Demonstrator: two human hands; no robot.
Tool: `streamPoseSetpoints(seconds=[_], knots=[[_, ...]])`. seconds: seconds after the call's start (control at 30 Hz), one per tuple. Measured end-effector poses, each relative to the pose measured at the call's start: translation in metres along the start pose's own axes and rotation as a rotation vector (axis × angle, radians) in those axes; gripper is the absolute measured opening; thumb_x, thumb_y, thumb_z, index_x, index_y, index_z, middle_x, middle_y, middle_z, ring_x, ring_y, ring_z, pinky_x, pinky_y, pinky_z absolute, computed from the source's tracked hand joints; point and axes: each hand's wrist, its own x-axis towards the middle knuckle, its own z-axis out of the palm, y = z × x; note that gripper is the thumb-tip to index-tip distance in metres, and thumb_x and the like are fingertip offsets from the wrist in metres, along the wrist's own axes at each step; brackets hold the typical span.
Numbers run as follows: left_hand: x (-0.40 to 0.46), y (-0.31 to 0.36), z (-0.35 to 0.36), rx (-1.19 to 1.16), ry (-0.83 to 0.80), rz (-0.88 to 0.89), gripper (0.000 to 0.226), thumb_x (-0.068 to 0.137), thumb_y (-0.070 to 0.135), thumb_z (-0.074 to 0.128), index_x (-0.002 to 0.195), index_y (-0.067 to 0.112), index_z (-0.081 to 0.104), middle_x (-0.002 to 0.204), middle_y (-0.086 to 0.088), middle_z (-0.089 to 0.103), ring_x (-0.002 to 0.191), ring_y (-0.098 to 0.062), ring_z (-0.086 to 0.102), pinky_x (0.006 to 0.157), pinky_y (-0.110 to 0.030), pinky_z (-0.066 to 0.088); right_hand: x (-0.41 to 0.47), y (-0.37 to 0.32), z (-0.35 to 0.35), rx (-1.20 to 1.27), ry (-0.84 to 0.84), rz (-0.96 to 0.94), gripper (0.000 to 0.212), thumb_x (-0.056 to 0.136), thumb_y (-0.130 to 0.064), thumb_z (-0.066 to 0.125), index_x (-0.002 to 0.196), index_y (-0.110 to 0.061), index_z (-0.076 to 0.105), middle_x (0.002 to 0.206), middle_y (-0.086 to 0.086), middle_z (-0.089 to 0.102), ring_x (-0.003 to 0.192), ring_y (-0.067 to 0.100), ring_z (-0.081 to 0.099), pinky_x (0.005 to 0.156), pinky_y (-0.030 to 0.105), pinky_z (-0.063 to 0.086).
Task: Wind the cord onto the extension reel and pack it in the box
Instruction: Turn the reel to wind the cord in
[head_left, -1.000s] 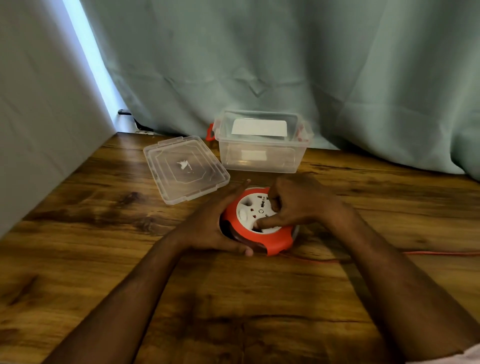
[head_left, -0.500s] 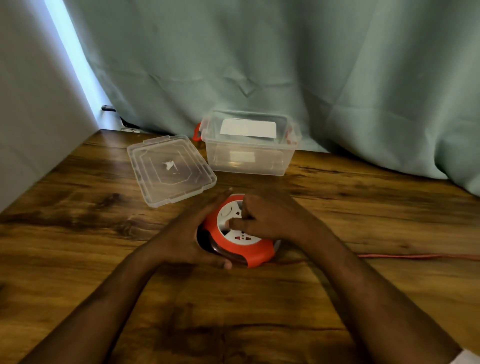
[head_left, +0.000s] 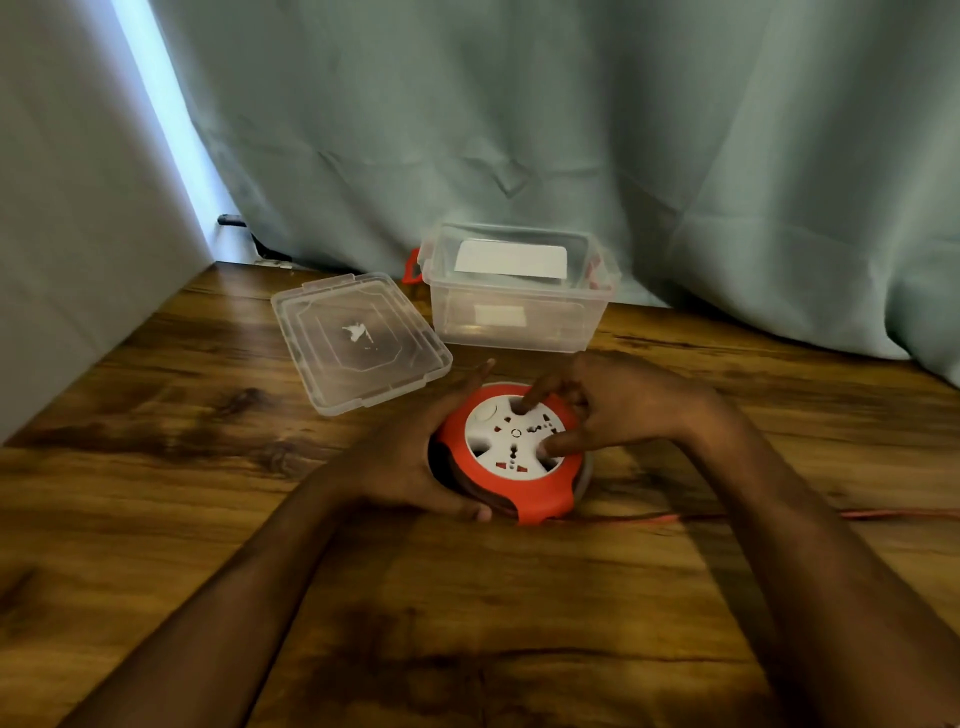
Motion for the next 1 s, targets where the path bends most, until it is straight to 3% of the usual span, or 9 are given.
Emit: streamPoseSetpoints(seconds=[0.1,0.13,0.23,0.33,0.47,0.63,0.77,0.87,1.0], knots=[[0.002,0.002,0.002,0.016,0.028,-0.002,0.138,0.054,0.056,0.096,0.153,0.062,0.001,0.163,0.028,0.019,0.142,0.011,0.026,0.114,-0.016,0.028,0.0,0.001,0.004,0.02,0.007,-0.008,0.06,0.073,-0.062,0.082,0.129,-0.05,0.064,0.131,-0.019,0.064,0.103,0.002,0.063,0.079,0.026,0.057],[0.002,0.004,0.003,0.006,0.025,-0.004,0.136,0.052,0.056,0.097,0.15,0.065,0.002,0.16,0.032,0.02,0.138,0.015,0.026,0.113,-0.015,0.027,0.0,0.001,0.004,0.026,0.011,-0.012,0.061,0.072,-0.062,0.082,0.129,-0.049,0.065,0.126,-0.018,0.067,0.097,0.001,0.065,0.074,0.025,0.057],[0.005,0.005,0.006,-0.06,0.031,-0.006,0.123,0.053,0.045,0.1,0.136,0.071,0.012,0.131,0.051,0.028,0.114,0.039,0.03,0.098,0.003,0.029,-0.003,0.002,0.002,0.033,0.01,-0.019,0.062,0.072,-0.06,0.081,0.13,-0.045,0.066,0.117,-0.017,0.073,0.09,0.0,0.07,0.071,0.028,0.06],[0.005,0.005,0.006,-0.1,0.03,0.0,0.113,0.055,0.038,0.1,0.127,0.072,0.021,0.121,0.053,0.035,0.108,0.042,0.034,0.087,0.009,0.034,-0.004,0.001,0.0,0.034,-0.006,-0.015,0.06,0.075,-0.05,0.085,0.132,-0.041,0.067,0.114,-0.022,0.073,0.092,-0.007,0.069,0.071,0.022,0.061],[0.005,-0.002,0.006,-0.13,0.017,0.001,0.129,0.053,0.046,0.1,0.151,0.059,0.017,0.136,0.044,0.036,0.119,0.03,0.038,0.101,-0.003,0.036,-0.003,-0.003,-0.001,-0.021,0.039,0.012,0.055,0.072,-0.051,0.088,0.123,-0.04,0.071,0.09,-0.033,0.065,0.077,-0.017,0.062,0.056,0.006,0.044],[0.009,-0.005,0.007,-0.054,0.001,0.003,0.132,0.06,0.05,0.096,0.158,0.052,0.007,0.135,0.051,0.025,0.123,0.029,0.03,0.11,-0.012,0.031,0.004,-0.008,0.002,-0.176,0.064,0.063,0.056,0.067,-0.071,0.08,0.108,-0.033,0.073,0.101,-0.019,0.063,0.083,-0.001,0.056,0.064,0.021,0.042],[0.021,0.002,0.008,-0.008,-0.037,0.006,0.136,0.056,0.057,0.095,0.156,0.055,0.004,0.161,0.025,0.026,0.145,-0.001,0.031,0.12,-0.034,0.035,0.01,-0.014,-0.005,-0.238,0.039,0.098,0.053,0.061,-0.078,0.079,0.088,-0.035,0.064,0.096,-0.014,0.059,0.085,0.007,0.057,0.061,0.025,0.042],[0.038,0.006,0.005,-0.03,-0.039,-0.002,0.137,0.046,0.063,0.097,0.155,0.053,0.015,0.157,0.022,0.037,0.144,-0.004,0.041,0.119,-0.042,0.041,0.013,-0.014,-0.007,-0.276,0.051,0.119,0.055,0.063,-0.08,0.076,0.07,-0.032,0.051,0.082,-0.012,0.057,0.074,0.008,0.055,0.056,0.027,0.036],[0.057,0.012,0.005,-0.096,0.013,0.01,0.133,0.049,0.051,0.101,0.156,0.049,0.022,0.154,0.021,0.045,0.138,0.001,0.047,0.117,-0.039,0.044,0.02,-0.012,-0.003,-0.326,0.087,0.158,0.054,0.08,-0.079,0.062,0.089,-0.026,0.051,0.087,-0.01,0.055,0.066,0.005,0.049,0.054,0.022,0.033]])
